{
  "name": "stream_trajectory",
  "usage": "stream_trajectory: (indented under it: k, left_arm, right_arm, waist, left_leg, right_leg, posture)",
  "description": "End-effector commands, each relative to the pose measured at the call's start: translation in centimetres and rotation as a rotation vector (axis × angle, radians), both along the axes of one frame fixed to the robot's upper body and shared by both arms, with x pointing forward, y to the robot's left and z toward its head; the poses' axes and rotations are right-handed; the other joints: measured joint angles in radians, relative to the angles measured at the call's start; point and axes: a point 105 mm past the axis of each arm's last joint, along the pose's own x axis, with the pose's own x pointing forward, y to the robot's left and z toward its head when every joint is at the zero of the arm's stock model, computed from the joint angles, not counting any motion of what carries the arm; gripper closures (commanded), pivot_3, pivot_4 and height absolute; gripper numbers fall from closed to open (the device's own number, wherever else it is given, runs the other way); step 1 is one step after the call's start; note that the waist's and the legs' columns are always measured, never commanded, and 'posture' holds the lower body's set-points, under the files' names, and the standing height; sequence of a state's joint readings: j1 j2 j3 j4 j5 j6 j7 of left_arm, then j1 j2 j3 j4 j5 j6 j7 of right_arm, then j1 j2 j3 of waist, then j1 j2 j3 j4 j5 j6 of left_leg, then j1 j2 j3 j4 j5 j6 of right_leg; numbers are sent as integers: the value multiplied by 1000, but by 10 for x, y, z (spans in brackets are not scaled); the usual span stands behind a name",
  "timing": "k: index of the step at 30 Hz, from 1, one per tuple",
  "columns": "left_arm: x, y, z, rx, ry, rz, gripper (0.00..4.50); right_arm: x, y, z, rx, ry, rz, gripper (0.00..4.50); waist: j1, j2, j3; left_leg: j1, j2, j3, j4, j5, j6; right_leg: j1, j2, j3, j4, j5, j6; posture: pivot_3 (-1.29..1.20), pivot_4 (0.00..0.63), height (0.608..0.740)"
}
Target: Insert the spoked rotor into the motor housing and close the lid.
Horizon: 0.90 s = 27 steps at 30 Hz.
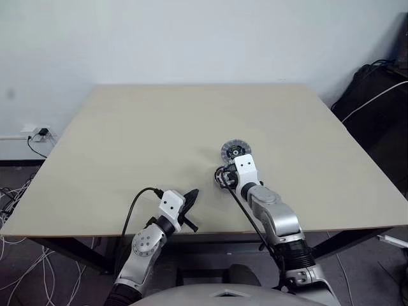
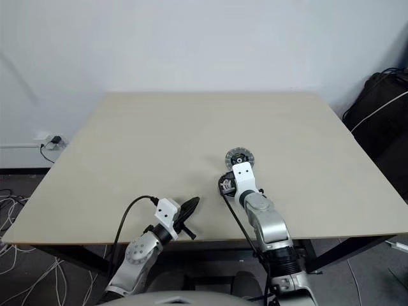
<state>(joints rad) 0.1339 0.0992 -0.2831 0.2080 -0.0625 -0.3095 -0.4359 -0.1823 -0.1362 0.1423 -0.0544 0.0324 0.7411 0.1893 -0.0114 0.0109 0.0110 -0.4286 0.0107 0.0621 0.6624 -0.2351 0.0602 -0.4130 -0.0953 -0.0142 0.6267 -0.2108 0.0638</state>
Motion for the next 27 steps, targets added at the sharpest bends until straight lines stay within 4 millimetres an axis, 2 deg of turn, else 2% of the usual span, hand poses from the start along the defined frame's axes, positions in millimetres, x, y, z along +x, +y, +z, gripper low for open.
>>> stream_trajectory:
  k: [1,6,9,13,20,27]
  left_arm:
    - [6,-6,15,-19,-54,-2,4462]
    - [6,-8,15,-28,-55,-2,4462]
    - [5,-9,17,-37,-71,3,4500]
    - [4,-9,17,-46,-70,12,4500]
    - [4,-9,18,-59,-61,32,4500]
    - [7,-10,20,-67,-58,37,4500]
  right_arm:
    - [1,10,36,-51,-85,169,4500]
    - [-7,9,41,-151,-37,313,4500]
    - [-9,9,41,-205,-1,386,3985]
    - [-14,6,36,-268,58,464,2733]
    - [-20,4,37,-285,148,562,2733]
    - [-25,0,28,-332,210,602,2733]
  waist:
    - [0,1,0]
    - [0,0,1]
    - [1,0,1]
    - [2,-2,2]
    - [3,-4,3]
    - [4,-5,4]
  left_leg:
    - [0,0,0,0,0,0]
    - [0,0,0,0,0,0]
    - [0,0,0,0,0,0]
    - [0,0,0,1,0,0]
    - [-1,0,0,1,0,0]
    - [-1,0,-1,1,0,0]
  right_leg:
    - [0,0,0,0,0,0]
    - [0,0,-1,0,-1,2]
    - [0,0,-1,0,-1,2]
    - [0,0,-1,0,-1,2]
    - [0,0,-1,-1,-1,2]
    - [0,0,-1,-1,-1,2]
  posture:
    - [0,0,740]
    - [0,0,740]
    - [0,0,740]
    - [0,0,740]
    - [0,0,740]
    - [0,0,740]
